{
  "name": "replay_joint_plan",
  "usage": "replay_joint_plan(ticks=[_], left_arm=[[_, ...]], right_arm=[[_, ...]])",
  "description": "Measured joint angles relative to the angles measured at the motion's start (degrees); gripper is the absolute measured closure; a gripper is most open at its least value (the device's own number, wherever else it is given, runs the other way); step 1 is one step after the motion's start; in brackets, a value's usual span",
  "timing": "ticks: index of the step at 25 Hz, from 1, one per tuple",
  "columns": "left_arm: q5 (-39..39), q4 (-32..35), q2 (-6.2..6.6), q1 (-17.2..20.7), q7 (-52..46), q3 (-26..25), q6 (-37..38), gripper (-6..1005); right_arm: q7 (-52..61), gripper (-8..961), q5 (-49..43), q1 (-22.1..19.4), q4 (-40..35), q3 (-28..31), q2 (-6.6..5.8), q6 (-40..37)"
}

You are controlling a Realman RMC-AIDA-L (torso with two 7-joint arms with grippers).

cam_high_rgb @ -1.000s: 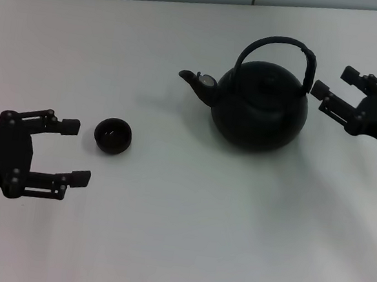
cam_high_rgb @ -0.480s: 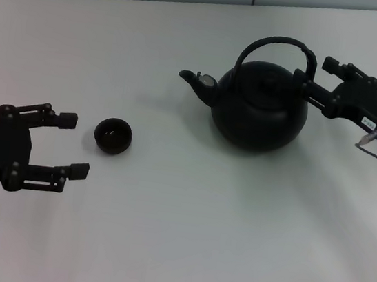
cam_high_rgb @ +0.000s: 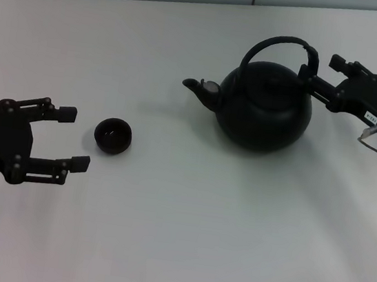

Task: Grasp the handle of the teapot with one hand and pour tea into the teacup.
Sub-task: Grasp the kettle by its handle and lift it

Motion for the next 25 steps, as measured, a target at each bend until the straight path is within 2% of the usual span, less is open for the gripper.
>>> replay_joint_plan(ticks=[17, 25], left_arm=[[1.64, -0.23, -0.01, -0.46, 0.00, -1.31, -0.58, 138], [1.76, 0.06, 0.12, -0.13, 0.00, -1.49, -0.56, 138]], right_arm=[[-0.11, 313, -0.17, 0.91, 0.56, -0.77, 0.00, 0.18], [-0.14, 617, -0.01, 0.91, 0.51, -0.71, 0.00, 0.18]])
